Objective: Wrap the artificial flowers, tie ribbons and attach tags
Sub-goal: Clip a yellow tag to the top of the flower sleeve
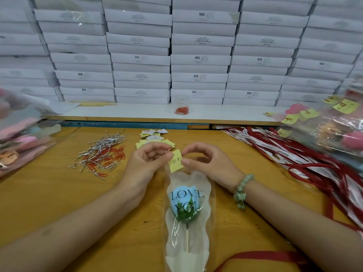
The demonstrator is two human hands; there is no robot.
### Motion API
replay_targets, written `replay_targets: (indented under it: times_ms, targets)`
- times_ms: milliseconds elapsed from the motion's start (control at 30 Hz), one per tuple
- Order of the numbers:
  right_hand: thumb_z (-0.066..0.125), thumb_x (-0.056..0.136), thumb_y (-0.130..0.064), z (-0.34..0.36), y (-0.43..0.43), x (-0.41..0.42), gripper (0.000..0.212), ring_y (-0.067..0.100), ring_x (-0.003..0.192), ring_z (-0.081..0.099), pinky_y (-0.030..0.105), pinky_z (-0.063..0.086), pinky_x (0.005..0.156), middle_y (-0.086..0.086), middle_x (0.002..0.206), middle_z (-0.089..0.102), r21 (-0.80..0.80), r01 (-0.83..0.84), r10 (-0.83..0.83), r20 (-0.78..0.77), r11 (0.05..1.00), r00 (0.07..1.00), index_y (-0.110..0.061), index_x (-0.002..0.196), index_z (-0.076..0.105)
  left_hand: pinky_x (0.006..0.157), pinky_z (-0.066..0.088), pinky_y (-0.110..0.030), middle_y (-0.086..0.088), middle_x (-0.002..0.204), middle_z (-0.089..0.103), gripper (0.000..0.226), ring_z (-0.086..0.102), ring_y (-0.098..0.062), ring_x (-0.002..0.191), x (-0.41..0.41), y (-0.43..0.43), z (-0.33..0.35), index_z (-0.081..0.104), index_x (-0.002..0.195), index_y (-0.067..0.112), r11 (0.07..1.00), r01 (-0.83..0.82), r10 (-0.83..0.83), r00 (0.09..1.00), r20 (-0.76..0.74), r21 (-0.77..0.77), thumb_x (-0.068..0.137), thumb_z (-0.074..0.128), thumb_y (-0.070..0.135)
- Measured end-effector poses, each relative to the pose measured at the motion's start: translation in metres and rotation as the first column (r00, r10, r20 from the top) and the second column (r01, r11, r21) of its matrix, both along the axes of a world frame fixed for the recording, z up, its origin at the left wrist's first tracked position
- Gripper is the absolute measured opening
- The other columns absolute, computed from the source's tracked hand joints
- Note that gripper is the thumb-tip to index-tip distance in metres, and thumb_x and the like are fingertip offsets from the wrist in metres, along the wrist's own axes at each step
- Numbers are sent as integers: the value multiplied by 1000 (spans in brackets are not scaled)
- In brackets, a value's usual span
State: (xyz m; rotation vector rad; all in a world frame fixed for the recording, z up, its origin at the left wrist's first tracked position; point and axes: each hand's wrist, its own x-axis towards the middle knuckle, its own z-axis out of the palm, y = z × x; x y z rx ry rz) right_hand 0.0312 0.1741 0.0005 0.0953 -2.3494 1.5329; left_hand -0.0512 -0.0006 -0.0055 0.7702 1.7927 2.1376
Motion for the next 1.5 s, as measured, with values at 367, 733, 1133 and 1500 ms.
replay_targets:
  times_ms: [367,733,1133,1500]
  targets:
    - [60,93,-16,-1,5,-1,10,17,86,65,25,54,73,4,101,70,-161,85,-81,26,983,996,-9,90,67,67,53,-16,3,79,70,23,66,-10,74,11,3,5,69,99,13,994,82,-90,991,-102,-78,77,75,11]
    - [43,102,-27,-2,-2,-3,23,41,97,59,50,48,87,25,108,64,28,102,-104,113,994,988,-20,82,53,76,51,-21,3,102,64,20,61,-11,95,5,4,-4,63,109,24,915,-107,-32,942,-335,-390,94,60,11]
    - [66,90,-16,-8,5,-6,10,7,59,48,14,43,62,-1,63,56,-87,26,-23,44,996,999,-12,88,57,74,45,-22,7,101,59,16,55,-9,90,-44,-29,20,63,106,19,766,-530,220,747,-628,-362,96,53,11]
    - [66,90,-17,-9,6,-7,7,6,59,48,15,44,64,-3,62,56,-47,7,-5,49,999,999,-15,85,62,58,51,-33,10,73,64,14,57,-8,70,-89,-70,11,66,74,30,485,-619,43,723,-690,-618,77,80,34]
